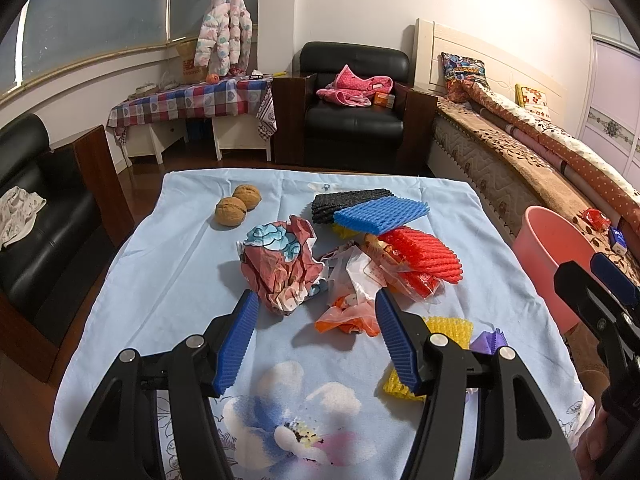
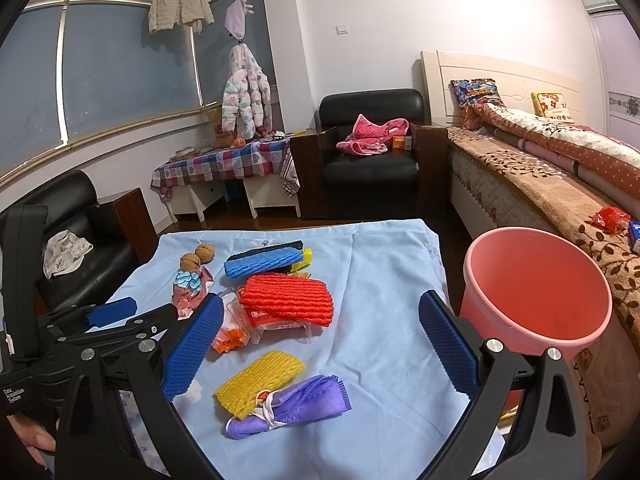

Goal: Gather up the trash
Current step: 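Grasp the crumpled patterned paper with the left tool while the right tool grasps the blue foam net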

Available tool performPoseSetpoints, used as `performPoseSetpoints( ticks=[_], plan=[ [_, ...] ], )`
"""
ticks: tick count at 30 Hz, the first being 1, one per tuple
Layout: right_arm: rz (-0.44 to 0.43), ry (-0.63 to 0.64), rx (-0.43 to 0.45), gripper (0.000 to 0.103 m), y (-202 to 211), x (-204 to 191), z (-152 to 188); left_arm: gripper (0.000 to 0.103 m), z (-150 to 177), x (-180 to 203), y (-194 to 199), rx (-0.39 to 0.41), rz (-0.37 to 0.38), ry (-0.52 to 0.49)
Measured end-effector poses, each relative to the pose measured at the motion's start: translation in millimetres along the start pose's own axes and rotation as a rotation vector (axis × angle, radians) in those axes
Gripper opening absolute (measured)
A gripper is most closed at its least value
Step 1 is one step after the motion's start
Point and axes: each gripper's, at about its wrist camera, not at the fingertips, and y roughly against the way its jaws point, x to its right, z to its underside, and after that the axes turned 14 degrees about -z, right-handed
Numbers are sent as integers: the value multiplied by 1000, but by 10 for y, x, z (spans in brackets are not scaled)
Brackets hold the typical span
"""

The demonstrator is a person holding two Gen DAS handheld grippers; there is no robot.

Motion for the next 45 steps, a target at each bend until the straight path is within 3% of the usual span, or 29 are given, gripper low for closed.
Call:
performPoseSetpoints(
  ticks=[22,31,33,39,45],
  plan=[
    [-2,4,-2,99,-36,1,20,61,21,-62,27,-2,2,2],
    [4,1,-25,98,-28,-98,98,61,105,-366,-44,12,12,44],
    [2,-6,-40,94,-16,-44,125,61,117,-462,-48,9,17,59],
    [-17,-20,-59,93,-61,49,139,61,179,-714,-160,-50,51,104],
    [-51,-9,-91,93,-175,29,163,60,98,-705,-358,-115,105,147]
  ],
)
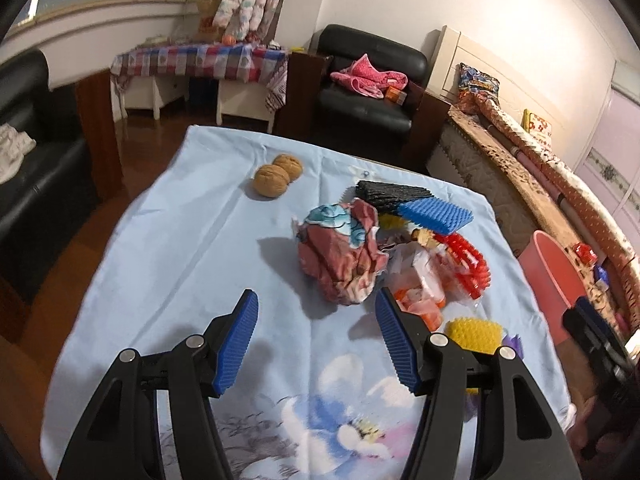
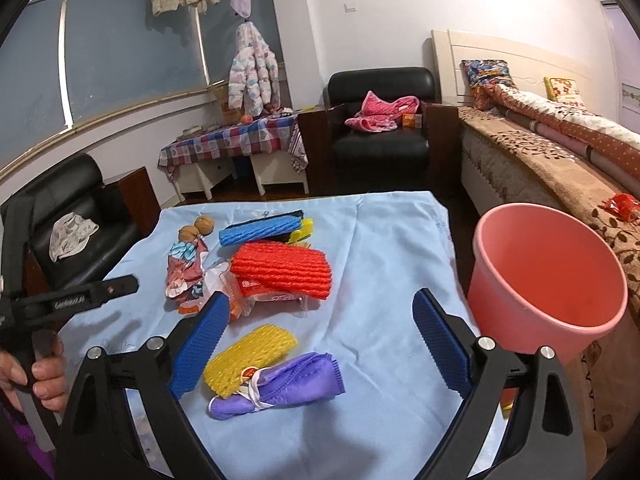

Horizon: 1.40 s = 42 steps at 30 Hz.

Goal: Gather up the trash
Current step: 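Grasp the crumpled patterned paper with the left tool while the right tool grasps the blue foam net, then carry the paper in the left tool while the right tool carries the blue net to the pink bucket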

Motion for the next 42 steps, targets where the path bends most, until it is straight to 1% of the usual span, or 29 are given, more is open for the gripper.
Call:
performPoseSetpoints(
  ticks=[2,7,9,12,13,14,15,16,18,20,23,26,29,32,34,36,37,38,39,40,42],
  plan=[
    [-13,0,-12,93,-26,-7,-18,60,-48,33,-54,-2,-5,-7],
    [-42,11,-13,92,-60,-29,-120,51,-198,127,-236,-36,1,2],
    [-52,21,-17,92,-101,-53,-161,43,-249,144,-341,-55,-2,13],
    [-73,36,-33,92,-174,-90,-207,38,-311,165,-508,-101,25,35],
    [-82,39,-40,92,-203,-103,-228,36,-314,162,-535,-103,28,34],
    [-96,42,-46,92,-239,-119,-249,30,-322,169,-565,-105,31,31],
    [-108,44,-51,92,-281,-142,-277,21,-325,177,-598,-109,36,24],
    [-116,49,-55,92,-316,-164,-297,17,-321,173,-633,-117,44,18],
    [-136,63,-63,90,-411,-226,-362,12,-320,155,-653,-113,56,16],
    [-152,74,-72,86,-505,-286,-431,11,-318,116,-621,-89,65,9],
    [-179,102,-87,84,-681,-409,-532,10,-317,34,-560,-58,64,4],
    [-184,182,-118,81,-900,-587,-590,10,-320,-89,-519,-51,76,22],
    [-155,265,-173,75,-1138,-723,-611,10,-321,-217,-502,-56,89,49],
    [-95,332,-230,73,-1346,-786,-595,10,-319,-321,-502,-61,104,69],
    [-51,359,-268,68,-1452,-757,-566,10,-311,-359,-508,-62,114,72],
    [-17,360,-303,54,-1536,-693,-545,10,-295,-385,-529,-68,124,79],
    [-8,351,-312,50,-1552,-662,-541,10,-291,-395,-545,-74,129,81],
    [-6,334,-318,41,-1555,-622,-538,10,-291,-401,-558,-77,132,83],
    [-13,310,-318,35,-1545,-572,-543,10,-287,-404,-566,-80,135,85],
    [-28,281,-312,34,-1515,-533,-551,10,-293,-408,-573,-82,140,87],
    [-45,243,-297,27,-1462,-470,-566,10,-305,-411,-573,-82,145,87]
  ],
)
